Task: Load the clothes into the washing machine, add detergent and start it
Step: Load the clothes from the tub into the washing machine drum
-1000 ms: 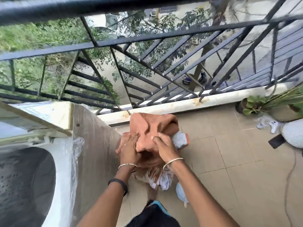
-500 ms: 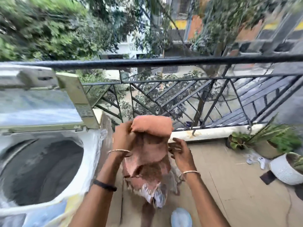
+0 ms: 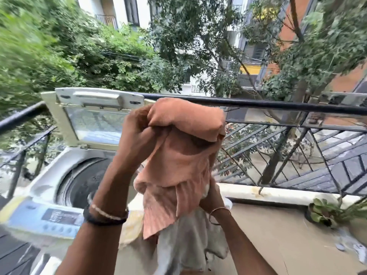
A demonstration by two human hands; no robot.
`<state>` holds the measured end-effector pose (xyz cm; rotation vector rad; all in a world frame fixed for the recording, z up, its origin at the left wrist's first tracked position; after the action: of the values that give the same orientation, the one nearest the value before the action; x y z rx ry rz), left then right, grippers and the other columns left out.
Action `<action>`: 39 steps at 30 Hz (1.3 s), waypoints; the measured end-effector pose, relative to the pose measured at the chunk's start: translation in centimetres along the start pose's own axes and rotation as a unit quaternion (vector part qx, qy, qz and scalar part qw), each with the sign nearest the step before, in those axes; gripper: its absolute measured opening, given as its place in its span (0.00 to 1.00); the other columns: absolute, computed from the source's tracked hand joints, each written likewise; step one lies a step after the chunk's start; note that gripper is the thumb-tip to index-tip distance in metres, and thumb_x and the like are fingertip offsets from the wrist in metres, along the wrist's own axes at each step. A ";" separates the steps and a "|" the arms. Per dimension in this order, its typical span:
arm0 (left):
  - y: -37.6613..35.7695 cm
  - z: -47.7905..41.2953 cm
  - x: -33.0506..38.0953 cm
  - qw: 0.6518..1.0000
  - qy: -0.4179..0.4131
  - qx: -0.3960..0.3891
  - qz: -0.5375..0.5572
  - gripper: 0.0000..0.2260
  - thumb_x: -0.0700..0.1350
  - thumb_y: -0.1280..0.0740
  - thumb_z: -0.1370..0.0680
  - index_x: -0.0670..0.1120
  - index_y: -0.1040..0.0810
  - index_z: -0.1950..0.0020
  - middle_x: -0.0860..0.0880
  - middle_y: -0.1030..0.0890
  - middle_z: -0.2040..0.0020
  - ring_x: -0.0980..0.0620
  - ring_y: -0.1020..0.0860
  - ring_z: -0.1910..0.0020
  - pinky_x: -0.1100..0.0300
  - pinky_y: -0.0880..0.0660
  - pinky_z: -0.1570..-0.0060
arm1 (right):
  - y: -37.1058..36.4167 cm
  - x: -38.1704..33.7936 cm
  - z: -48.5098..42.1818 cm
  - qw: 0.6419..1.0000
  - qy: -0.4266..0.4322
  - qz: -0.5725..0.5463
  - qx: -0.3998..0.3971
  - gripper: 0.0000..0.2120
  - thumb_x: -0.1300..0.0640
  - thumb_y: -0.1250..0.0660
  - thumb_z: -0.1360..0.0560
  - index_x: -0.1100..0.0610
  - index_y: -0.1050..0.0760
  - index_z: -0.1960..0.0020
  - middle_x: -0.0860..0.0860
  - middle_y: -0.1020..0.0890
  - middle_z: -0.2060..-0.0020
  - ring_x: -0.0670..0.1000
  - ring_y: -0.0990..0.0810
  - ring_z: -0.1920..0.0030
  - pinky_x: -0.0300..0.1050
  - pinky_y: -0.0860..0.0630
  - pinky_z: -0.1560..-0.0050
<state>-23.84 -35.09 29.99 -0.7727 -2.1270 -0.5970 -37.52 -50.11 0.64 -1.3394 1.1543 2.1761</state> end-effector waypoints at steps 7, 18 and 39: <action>8.9 0.4 1.1 0.997 -0.029 0.060 -0.038 0.18 0.32 0.38 0.33 0.53 0.18 0.58 0.58 0.17 0.62 0.59 0.22 0.59 0.60 0.24 0.60 | -3.5 -6.9 -2.1 0.975 0.090 0.198 0.047 0.28 0.50 0.47 0.38 0.65 0.21 0.49 0.65 0.17 0.50 0.65 0.20 0.45 0.53 0.27 0.52; 26.9 -1.0 -7.3 0.932 0.024 0.174 -0.316 0.12 0.48 0.36 0.30 0.40 0.19 0.60 0.42 0.17 0.64 0.62 0.26 0.60 0.58 0.30 0.67 | -2.6 -31.4 0.1 0.922 0.313 -0.095 0.207 0.11 0.54 0.39 0.30 0.57 0.19 0.58 0.46 0.20 0.68 0.45 0.26 0.65 0.37 0.33 0.69; 31.7 1.6 -34.4 0.896 0.309 -0.151 -0.281 0.43 0.71 0.32 0.38 0.42 0.27 0.34 0.43 0.22 0.38 0.47 0.23 0.38 0.61 0.30 0.50 | -26.3 -26.5 -6.8 0.952 0.239 -0.043 0.187 0.11 0.62 0.39 0.30 0.56 0.24 0.49 0.49 0.16 0.60 0.45 0.21 0.61 0.43 0.27 0.62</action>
<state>14.86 -22.90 6.62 -0.0571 -1.6458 -1.3100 -3.51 -35.96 9.60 -1.7394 1.5480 1.5024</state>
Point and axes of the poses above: each hand's wrist, its own z-axis away from the middle knuckle, its own y-axis out of the back of the hand, x = y × z, the point moved 9 cm from there along -z, towards the middle knuckle
